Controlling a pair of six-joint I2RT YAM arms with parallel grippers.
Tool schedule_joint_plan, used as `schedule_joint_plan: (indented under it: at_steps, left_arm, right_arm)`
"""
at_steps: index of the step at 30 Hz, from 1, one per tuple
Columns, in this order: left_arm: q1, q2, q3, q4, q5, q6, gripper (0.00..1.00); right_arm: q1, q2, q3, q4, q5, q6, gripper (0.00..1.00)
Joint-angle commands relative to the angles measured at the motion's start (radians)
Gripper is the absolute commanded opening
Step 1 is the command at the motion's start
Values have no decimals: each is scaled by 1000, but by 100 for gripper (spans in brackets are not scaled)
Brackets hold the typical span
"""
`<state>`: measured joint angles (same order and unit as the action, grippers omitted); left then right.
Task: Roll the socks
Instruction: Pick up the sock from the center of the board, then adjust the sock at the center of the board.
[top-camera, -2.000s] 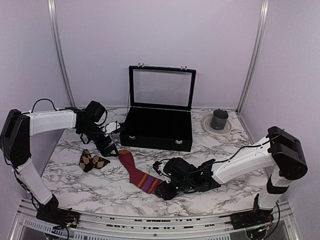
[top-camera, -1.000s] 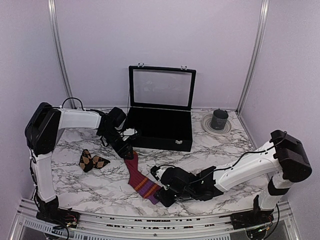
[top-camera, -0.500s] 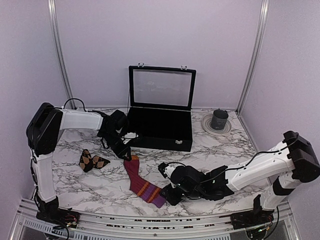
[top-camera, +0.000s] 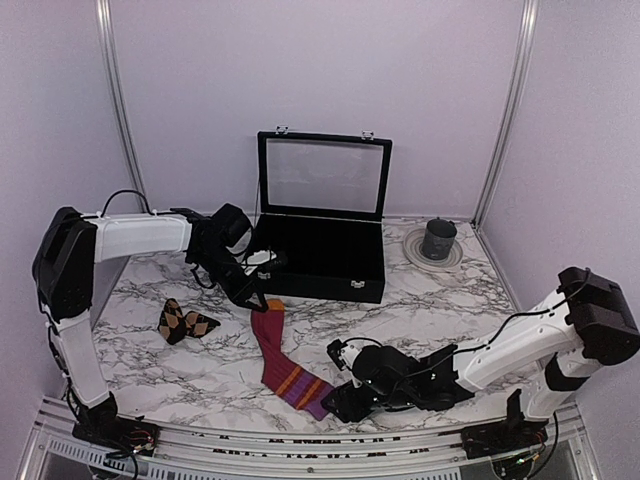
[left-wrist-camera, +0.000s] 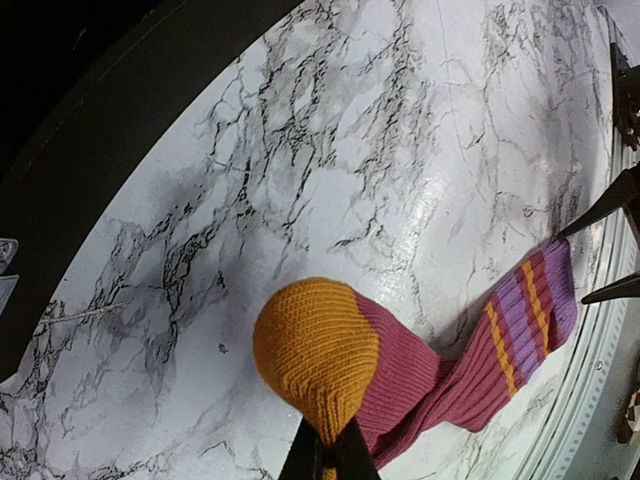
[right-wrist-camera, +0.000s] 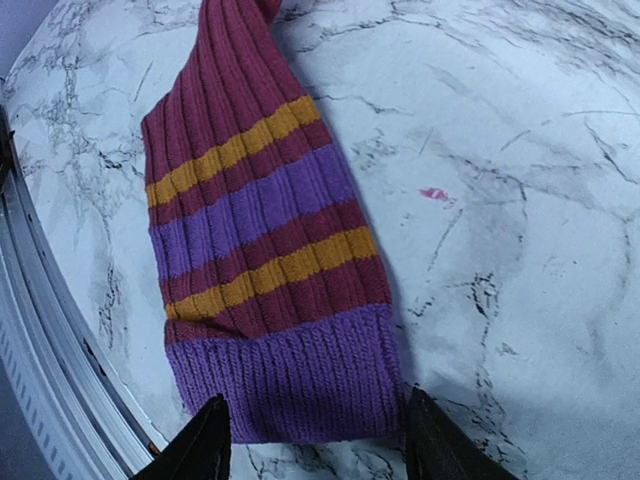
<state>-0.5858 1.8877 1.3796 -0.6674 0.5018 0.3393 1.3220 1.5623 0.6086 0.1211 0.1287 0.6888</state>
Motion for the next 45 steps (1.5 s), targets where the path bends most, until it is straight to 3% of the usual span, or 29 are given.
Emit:
schedule_joint_plan:
  at_steps: [1, 4, 11, 17, 24, 29, 41, 45]
  left_arm:
    - [0, -39, 32, -55, 60, -14, 0]
    - [1, -34, 34, -64, 58, -14, 0]
    - [1, -45, 37, -70, 42, -13, 0]
    - [0, -88, 79, -81, 26, -22, 0]
    - [0, -114, 180, -100, 49, -62, 0]
    - [1, -103, 238, -106, 58, -83, 0]
    - [-9, -53, 242, -98, 103, -58, 0]
    - [-9, -69, 222, -91, 117, -31, 0]
  right_arm:
    - [6, 54, 14, 87, -34, 35, 53]
    - [6, 100, 53, 95, -45, 35, 42]
    - [6, 132, 108, 61, -11, 36, 0]
    - [8, -12, 143, -44, 80, -20, 0]
    - [94, -69, 310, -317, 307, -131, 0]
    - [202, 66, 500, -507, 436, -182, 0]
    - [247, 571, 938, -607, 306, -353, 0]
    - [234, 599, 954, -572, 219, -351, 42]
